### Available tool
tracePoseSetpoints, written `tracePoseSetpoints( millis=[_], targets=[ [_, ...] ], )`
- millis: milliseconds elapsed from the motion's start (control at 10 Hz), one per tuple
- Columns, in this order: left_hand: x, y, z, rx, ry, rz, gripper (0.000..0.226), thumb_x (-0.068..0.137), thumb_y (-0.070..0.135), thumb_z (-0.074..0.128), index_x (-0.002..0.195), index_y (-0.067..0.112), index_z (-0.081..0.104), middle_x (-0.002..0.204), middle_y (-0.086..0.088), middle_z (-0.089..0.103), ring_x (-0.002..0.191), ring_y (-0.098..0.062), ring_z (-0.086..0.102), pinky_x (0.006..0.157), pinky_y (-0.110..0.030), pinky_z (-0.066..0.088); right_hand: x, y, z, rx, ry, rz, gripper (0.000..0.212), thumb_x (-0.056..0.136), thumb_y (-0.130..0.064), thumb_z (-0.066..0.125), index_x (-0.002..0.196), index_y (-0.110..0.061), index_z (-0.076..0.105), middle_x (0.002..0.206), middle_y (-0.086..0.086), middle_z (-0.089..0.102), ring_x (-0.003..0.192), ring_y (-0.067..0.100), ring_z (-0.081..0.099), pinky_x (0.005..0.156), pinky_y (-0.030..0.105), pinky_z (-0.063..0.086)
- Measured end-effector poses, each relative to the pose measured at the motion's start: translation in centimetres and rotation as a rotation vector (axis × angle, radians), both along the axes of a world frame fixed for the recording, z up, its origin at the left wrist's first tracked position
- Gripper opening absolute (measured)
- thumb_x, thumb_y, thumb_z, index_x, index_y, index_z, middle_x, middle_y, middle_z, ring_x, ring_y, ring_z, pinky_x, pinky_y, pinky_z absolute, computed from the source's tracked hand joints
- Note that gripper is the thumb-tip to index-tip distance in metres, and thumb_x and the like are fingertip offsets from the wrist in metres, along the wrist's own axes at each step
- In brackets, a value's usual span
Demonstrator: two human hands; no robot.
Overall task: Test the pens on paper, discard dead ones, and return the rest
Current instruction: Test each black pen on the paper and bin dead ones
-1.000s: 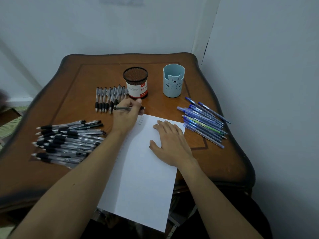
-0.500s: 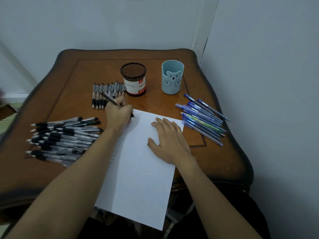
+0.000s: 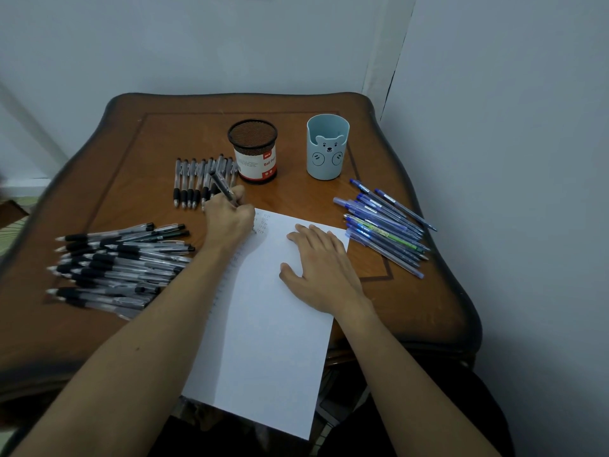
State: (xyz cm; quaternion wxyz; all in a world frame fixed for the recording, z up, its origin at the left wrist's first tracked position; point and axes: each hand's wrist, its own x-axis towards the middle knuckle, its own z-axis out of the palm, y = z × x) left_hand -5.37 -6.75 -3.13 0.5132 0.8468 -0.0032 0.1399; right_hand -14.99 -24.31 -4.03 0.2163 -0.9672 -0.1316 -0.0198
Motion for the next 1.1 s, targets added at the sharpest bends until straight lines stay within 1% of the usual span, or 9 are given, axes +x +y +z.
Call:
tracePoseSetpoints(
  millis=[100,300,500,600,700,800,900,1000,1100],
  targets=[
    [0.2,0.2,-0.2,0.006,0.017,-0.011,0.033,0.07,-0.013,0.045,0.058,0.012,0.027,0.054,-0.002,0.023,0.056,-0.017,0.025,0.057,-0.032,0.022,0.0,0.1,0.0,0.001,0.006,-0.001,0.057,0.099,-0.047,0.045,0.15,-0.022,0.037,0.162,-0.002,0.028,0.151,0.014,0.016,0.123,0.037,0.003],
    [0.0,0.1,0.0,0.003,-0.005,-0.015,0.038,0.071,-0.014,0.046,0.055,0.014,0.028,0.052,0.001,0.025,0.053,-0.013,0.026,0.055,-0.026,0.022,-0.1,0.1,0.1,0.0,0.002,-0.004,0.057,0.098,-0.047,0.045,0.149,-0.022,0.038,0.161,-0.002,0.029,0.151,0.014,0.017,0.123,0.038,0.004],
    [0.2,0.2,-0.2,0.051,-0.002,-0.022,0.034,0.071,-0.013,0.047,0.055,0.011,0.029,0.053,-0.003,0.028,0.056,-0.018,0.03,0.057,-0.031,0.024,-0.1,0.1,0.2,0.004,0.001,-0.003,0.057,0.098,-0.046,0.045,0.149,-0.021,0.038,0.161,-0.002,0.029,0.151,0.014,0.017,0.123,0.038,0.005],
    [0.4,0.3,-0.5,0.06,-0.021,-0.019,0.032,0.068,-0.012,0.046,0.054,0.012,0.03,0.051,0.001,0.027,0.055,-0.016,0.028,0.056,-0.03,0.024,-0.1,0.0,0.2,0.008,-0.009,-0.003,0.056,0.098,-0.046,0.046,0.148,-0.021,0.039,0.161,-0.002,0.03,0.15,0.014,0.018,0.123,0.038,0.006],
    [0.5,0.4,-0.5,0.059,-0.023,-0.028,0.023,0.066,-0.01,0.046,0.056,0.005,0.032,0.052,-0.004,0.028,0.057,-0.018,0.029,0.056,-0.03,0.022,-0.1,0.1,0.1,0.004,-0.004,-0.003,0.057,0.098,-0.047,0.046,0.148,-0.021,0.039,0.161,-0.002,0.03,0.15,0.014,0.018,0.124,0.039,0.006],
    [0.6,0.4,-0.8,0.064,-0.029,-0.051,0.015,0.066,-0.006,0.048,0.059,-0.002,0.035,0.053,-0.007,0.032,0.056,-0.018,0.032,0.056,-0.03,0.025,-0.1,0.1,0.1,0.001,-0.007,-0.004,0.057,0.098,-0.047,0.045,0.149,-0.021,0.039,0.161,-0.002,0.03,0.15,0.014,0.018,0.124,0.039,0.006],
    [0.7,0.5,-1.0,0.074,-0.047,-0.054,0.012,0.063,0.003,0.045,0.059,-0.004,0.036,0.054,-0.01,0.034,0.056,-0.019,0.032,0.056,-0.032,0.026,-0.1,0.1,0.1,0.001,-0.011,-0.008,0.057,0.098,-0.047,0.046,0.148,-0.021,0.039,0.16,-0.002,0.031,0.15,0.014,0.019,0.123,0.039,0.007],
    [0.8,0.6,-1.2,0.064,-0.037,-0.049,0.013,0.062,0.004,0.044,0.06,-0.005,0.035,0.055,-0.01,0.033,0.056,-0.019,0.03,0.056,-0.033,0.026,-0.1,0.1,0.1,0.003,-0.01,-0.007,0.057,0.098,-0.047,0.046,0.148,-0.021,0.039,0.161,-0.002,0.03,0.15,0.015,0.019,0.123,0.039,0.007],
    [0.8,0.5,-1.2,0.055,-0.031,-0.049,0.015,0.064,0.001,0.047,0.057,0.003,0.034,0.053,-0.006,0.035,0.056,-0.02,0.035,0.056,-0.033,0.029,-0.1,0.1,0.1,0.002,-0.016,-0.008,0.057,0.097,-0.046,0.046,0.148,-0.021,0.04,0.16,-0.002,0.031,0.15,0.015,0.02,0.123,0.039,0.008]
  ],
)
